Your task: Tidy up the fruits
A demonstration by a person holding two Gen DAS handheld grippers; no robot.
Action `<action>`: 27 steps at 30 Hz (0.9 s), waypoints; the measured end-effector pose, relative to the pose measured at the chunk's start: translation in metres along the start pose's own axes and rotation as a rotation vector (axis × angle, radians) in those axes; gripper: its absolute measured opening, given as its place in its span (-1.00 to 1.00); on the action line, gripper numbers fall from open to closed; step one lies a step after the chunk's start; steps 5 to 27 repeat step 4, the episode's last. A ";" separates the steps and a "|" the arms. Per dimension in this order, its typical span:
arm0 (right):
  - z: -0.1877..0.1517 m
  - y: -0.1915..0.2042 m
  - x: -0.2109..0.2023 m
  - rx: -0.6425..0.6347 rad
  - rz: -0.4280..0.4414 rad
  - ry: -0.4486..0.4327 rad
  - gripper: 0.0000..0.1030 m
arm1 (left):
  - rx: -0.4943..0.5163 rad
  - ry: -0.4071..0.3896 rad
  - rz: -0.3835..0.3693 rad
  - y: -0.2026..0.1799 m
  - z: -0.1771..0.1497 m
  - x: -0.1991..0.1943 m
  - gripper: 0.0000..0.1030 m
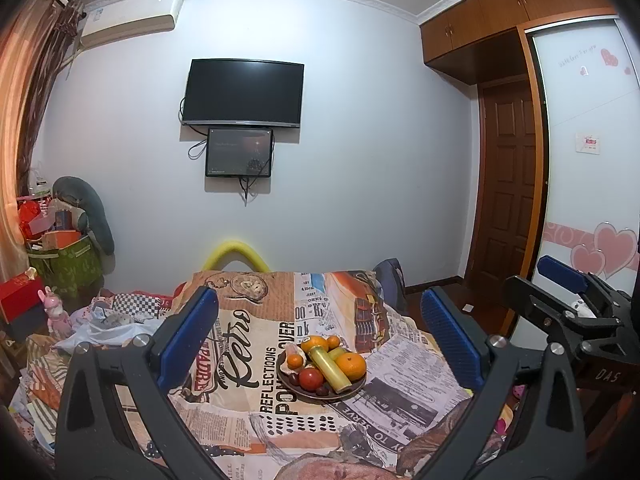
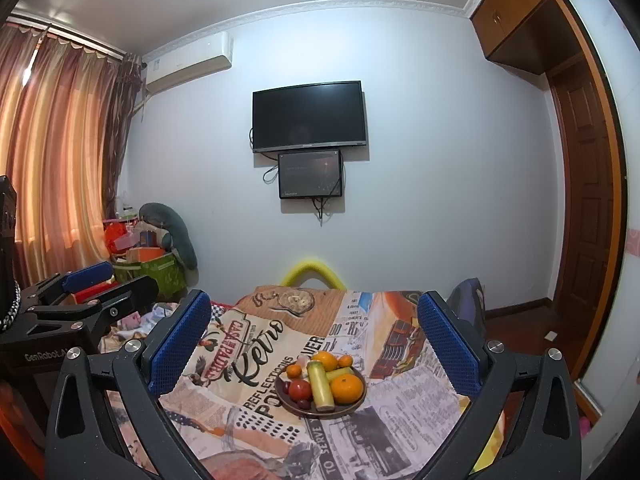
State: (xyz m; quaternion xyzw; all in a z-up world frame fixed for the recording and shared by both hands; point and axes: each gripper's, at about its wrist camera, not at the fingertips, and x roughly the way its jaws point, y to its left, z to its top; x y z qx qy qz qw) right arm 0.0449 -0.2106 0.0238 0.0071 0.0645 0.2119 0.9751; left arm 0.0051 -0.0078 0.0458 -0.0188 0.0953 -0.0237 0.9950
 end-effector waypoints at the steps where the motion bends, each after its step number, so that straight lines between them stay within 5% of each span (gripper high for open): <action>1: 0.000 0.000 0.001 0.001 0.000 0.002 1.00 | 0.000 0.001 -0.002 0.000 0.000 0.000 1.00; 27: -0.001 -0.001 0.001 0.004 -0.001 0.006 1.00 | 0.000 0.008 -0.005 0.000 -0.001 0.003 1.00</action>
